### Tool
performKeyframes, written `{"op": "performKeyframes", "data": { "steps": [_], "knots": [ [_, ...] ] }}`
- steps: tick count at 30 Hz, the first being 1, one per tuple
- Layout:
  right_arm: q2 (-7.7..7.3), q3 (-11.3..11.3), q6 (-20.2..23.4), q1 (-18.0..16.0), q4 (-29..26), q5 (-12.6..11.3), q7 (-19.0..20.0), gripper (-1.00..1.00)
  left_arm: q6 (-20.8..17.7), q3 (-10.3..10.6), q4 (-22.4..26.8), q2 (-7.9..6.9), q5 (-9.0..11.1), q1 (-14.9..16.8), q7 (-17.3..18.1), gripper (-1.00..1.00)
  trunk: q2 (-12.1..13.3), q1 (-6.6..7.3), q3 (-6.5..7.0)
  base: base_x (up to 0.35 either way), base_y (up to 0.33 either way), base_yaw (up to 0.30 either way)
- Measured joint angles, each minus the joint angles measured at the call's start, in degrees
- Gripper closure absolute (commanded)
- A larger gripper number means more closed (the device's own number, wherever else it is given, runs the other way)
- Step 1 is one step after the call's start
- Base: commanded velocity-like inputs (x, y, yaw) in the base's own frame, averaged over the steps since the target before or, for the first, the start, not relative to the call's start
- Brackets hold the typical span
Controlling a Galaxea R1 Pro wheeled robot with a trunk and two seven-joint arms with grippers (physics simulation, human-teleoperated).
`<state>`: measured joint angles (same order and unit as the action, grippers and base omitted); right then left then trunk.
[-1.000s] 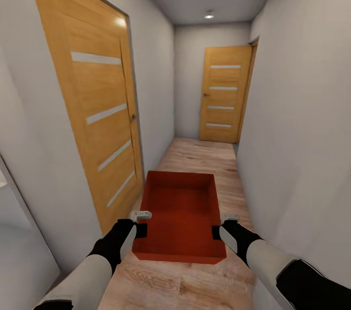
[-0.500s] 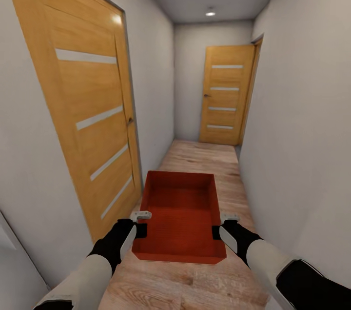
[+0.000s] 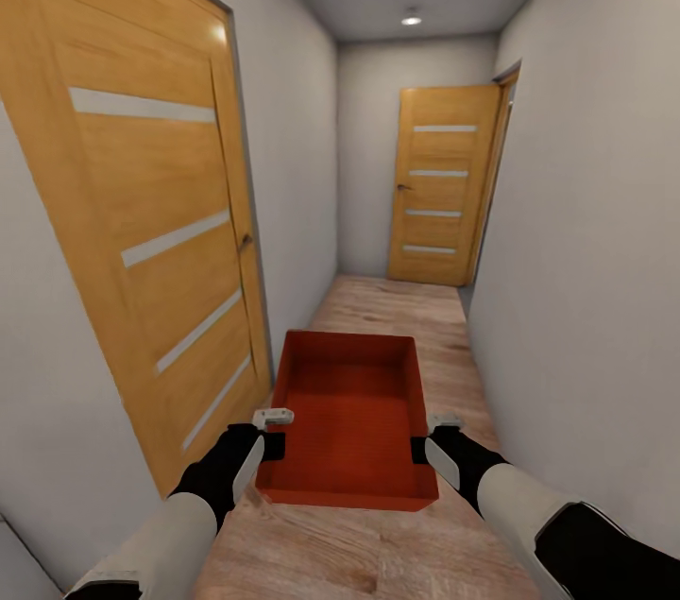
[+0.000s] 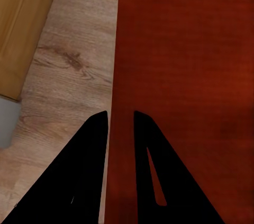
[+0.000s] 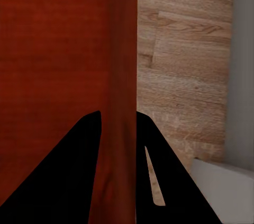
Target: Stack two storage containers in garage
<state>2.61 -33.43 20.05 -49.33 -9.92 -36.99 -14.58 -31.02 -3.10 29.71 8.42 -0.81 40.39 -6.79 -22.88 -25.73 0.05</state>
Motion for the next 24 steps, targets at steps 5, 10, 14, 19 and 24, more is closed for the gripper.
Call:
{"op": "performKeyframes", "data": {
  "steps": [5,10,14,19,24],
  "knots": [
    [0.0,0.03,0.0,0.0,0.0,0.03,0.01,1.0,0.0,0.01,0.0,0.0,0.0,0.0,0.0,1.0,0.0,0.0,0.0,0.322,0.0,0.0],
    [0.0,0.05,0.01,0.0,0.0,0.07,0.02,1.0,0.0,0.0,0.0,0.0,-0.01,0.0,0.0,1.0,0.0,0.0,0.0,0.322,0.0,0.0],
    [0.0,0.01,0.0,0.0,0.0,0.02,0.0,1.0,0.0,0.01,0.0,0.0,0.0,0.0,0.0,1.0,0.0,0.0,0.0,0.322,0.0,0.0],
    [0.0,0.0,0.0,0.0,0.0,0.0,0.0,1.0,0.0,0.01,0.0,0.0,0.01,0.0,0.0,1.0,0.0,0.0,0.0,0.322,0.0,-0.007],
    [0.04,0.15,0.03,0.0,-0.01,0.2,-0.03,1.0,0.03,0.06,-0.03,-0.05,0.12,0.01,0.01,1.0,0.0,0.0,0.0,0.322,0.0,-0.153]
  ]
}}
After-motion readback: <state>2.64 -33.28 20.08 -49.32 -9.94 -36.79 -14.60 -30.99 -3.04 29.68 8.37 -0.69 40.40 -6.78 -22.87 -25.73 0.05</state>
